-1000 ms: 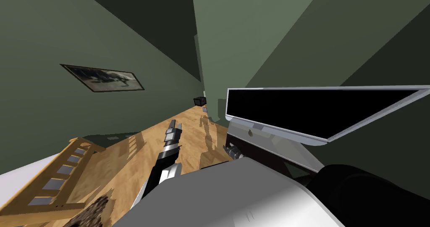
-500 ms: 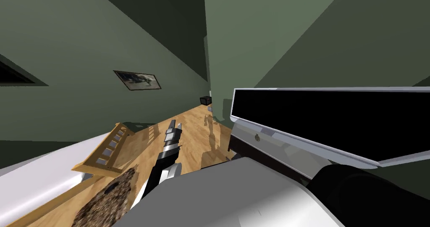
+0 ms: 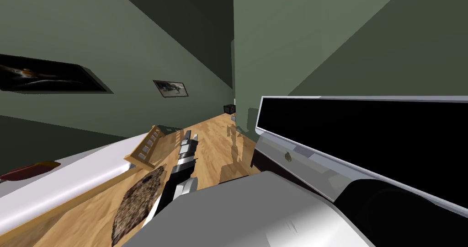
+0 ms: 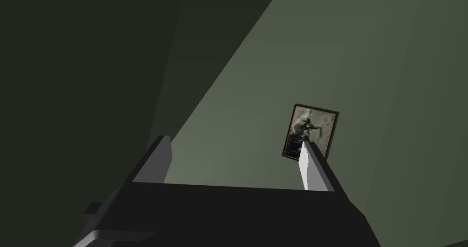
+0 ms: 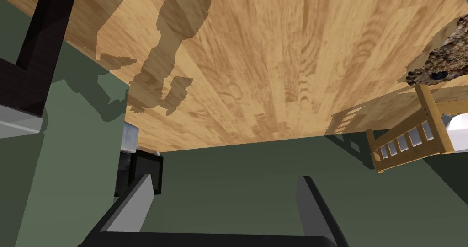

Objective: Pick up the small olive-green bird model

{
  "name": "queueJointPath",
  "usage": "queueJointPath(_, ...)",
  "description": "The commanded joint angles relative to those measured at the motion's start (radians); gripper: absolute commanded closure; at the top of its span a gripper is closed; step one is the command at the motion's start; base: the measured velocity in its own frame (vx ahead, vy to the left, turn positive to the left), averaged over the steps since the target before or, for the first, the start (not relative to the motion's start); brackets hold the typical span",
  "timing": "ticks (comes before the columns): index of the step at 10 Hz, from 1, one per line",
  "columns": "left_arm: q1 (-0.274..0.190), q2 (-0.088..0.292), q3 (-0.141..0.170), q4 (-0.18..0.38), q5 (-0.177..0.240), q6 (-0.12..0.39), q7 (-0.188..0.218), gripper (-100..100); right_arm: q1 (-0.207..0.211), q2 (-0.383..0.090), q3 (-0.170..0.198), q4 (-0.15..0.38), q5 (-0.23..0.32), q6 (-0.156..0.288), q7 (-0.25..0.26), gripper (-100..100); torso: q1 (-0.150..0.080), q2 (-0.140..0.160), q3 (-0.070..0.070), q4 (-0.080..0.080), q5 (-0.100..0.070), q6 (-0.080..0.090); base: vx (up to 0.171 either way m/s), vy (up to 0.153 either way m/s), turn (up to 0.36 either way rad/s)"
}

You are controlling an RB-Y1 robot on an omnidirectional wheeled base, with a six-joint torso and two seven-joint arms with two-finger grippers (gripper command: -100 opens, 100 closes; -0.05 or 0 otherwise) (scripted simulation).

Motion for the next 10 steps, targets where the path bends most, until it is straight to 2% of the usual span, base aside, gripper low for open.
queueJointPath(1, 0.000, 0.000, 0.000, 0.000, 0.000, 0.000, 0.000, 0, 0.004, -0.029, 0.035, 0.050, 0.050, 0.012, 0.032, -100, 0.000, 0.000, 0.000, 0.000, 0.000, 0.000, -0.015, -0.054, 0.359)
queueJointPath(2, 0.000, 0.000, 0.000, 0.000, 0.000, 0.000, 0.000, 0, 0.004, -0.029, 0.035, 0.056, 0.063, 0.012, 0.032, -100, 0.000, 0.000, 0.000, 0.000, 0.000, -0.001, -0.009, -0.055, 0.169)
queueJointPath(3, 0.000, 0.000, 0.000, 0.000, 0.000, 0.000, 0.000, 0, 0.008, -0.064, 0.064, 0.094, 0.098, 0.023, 0.054, -100, 0.000, 0.000, 0.000, 0.000, 0.000, 0.000, -0.010, -0.061, 0.344)
queueJointPath(4, 0.000, 0.000, 0.000, 0.000, 0.000, 0.000, 0.000, 0, 0.008, -0.064, 0.064, 0.096, 0.110, 0.023, 0.054, -100, -0.001, 0.000, 0.000, 0.000, 0.000, -0.001, -0.009, -0.069, 0.147)
queueJointPath(5, 0.000, 0.000, 0.000, 0.000, 0.000, 0.000, 0.000, 0, 0.012, -0.097, 0.092, 0.136, 0.148, 0.032, 0.077, -100, -0.001, -0.001, 0.000, 0.000, 0.000, 0.000, 0.007, -0.080, 0.266)
queueJointPath(6, 0.000, 0.000, 0.000, 0.000, 0.000, 0.000, 0.000, 0, 0.012, -0.097, 0.092, 0.136, 0.156, 0.032, 0.077, -100, -0.002, -0.001, -0.001, 0.000, 0.000, -0.001, 0.004, -0.071, 0.189)
queueJointPath(7, 0.000, 0.000, 0.000, 0.000, 0.000, 0.000, 0.000, 0, 0.015, -0.130, 0.118, 0.165, 0.190, 0.041, 0.098, -100, -0.001, -0.001, -0.001, 0.000, 0.000, 0.000, -0.008, -0.079, 0.305)
queueJointPath(8, 0.000, 0.000, 0.000, 0.000, 0.000, 0.000, 0.000, 0, 0.015, -0.130, 0.118, 0.176, 0.202, 0.041, 0.098, -100, -0.002, -0.001, -0.001, 0.000, 0.000, 0.000, -0.008, -0.074, 0.148)
queueJointPath(9, 0.000, 0.000, 0.000, 0.000, 0.000, 0.000, 0.000, 0, 0.018, -0.160, 0.144, 0.215, 0.245, 0.048, 0.118, -100, -0.002, -0.001, -0.001, 0.000, 0.000, 0.000, 0.010, -0.069, 0.233)
queueJointPath(10, 0.000, 0.000, 0.000, 0.000, 0.000, 0.000, 0.000, 0, 0.018, -0.160, 0.144, 0.215, 0.245, 0.048, 0.118, -100, -0.002, -0.002, -0.001, 0.000, 0.000, 0.000, 0.002, -0.066, 0.174)
